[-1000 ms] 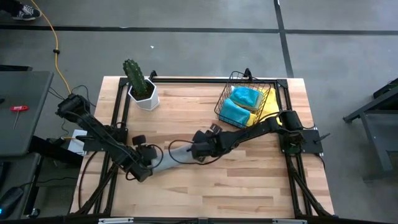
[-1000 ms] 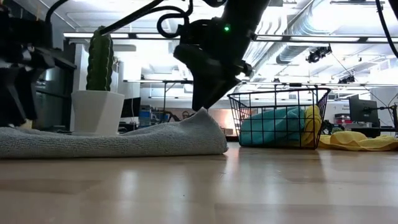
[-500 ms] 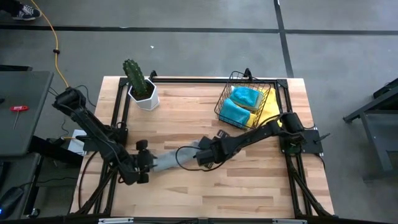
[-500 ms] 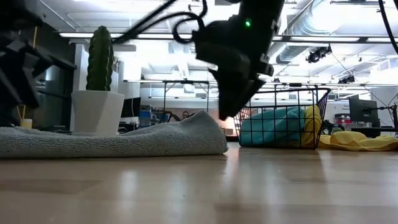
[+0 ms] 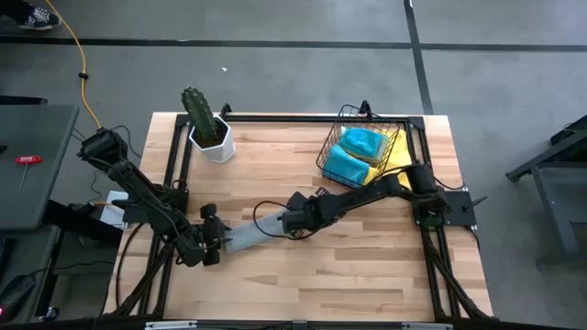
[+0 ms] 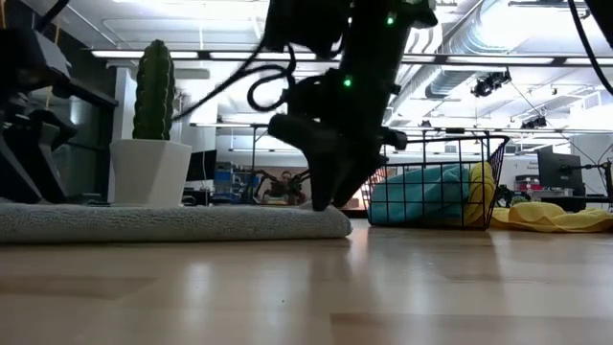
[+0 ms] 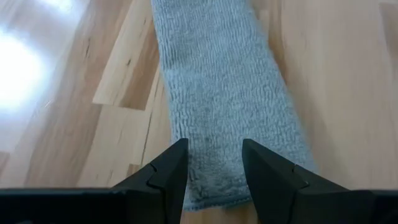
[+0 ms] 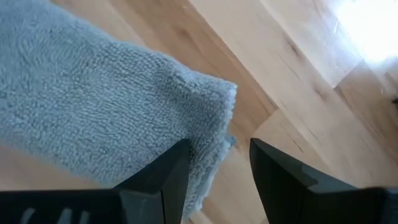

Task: Fold microfiber towels
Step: Fold the gray microfiber towel

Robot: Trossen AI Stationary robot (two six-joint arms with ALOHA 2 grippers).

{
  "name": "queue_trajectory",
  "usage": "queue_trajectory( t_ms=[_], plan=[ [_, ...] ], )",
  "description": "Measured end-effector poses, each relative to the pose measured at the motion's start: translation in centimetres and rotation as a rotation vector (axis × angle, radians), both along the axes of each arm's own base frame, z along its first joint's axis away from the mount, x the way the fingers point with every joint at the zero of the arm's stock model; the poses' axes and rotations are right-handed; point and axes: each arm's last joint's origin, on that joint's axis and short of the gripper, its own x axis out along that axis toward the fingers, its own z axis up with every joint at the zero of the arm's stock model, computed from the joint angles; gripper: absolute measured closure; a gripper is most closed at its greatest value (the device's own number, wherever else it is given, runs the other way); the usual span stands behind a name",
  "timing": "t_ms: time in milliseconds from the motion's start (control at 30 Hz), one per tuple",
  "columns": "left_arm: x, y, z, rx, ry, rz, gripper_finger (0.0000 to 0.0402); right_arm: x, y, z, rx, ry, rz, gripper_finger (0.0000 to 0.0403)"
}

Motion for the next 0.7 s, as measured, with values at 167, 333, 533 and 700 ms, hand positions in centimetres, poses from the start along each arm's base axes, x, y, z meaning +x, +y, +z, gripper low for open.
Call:
queue_trajectory(
  t_ms=[167,333,533,700],
  plan=[
    [0.0,0.0,0.0,-0.012,-0.004,0.007,0.0259,0.1,0.0,-0.6,0.030,-0.005,-0.049,0.0242],
    [0.0,-0.1,-0.1,-0.038,0.012,0.003,0.0259,0.0,0.2,-0.7,0.094,-0.005,-0.091,0.0242],
    [-0.1,-0.2,-0.1,-0.077,0.039,-0.004,0.0259,0.5,0.2,-2.1,0.167,0.007,-0.115,0.0242],
    [-0.2,-0.2,-0.3,-0.106,0.085,-0.026,0.0259,1.0,0.3,-3.7,0.182,0.015,-0.102,0.0242]
  ],
)
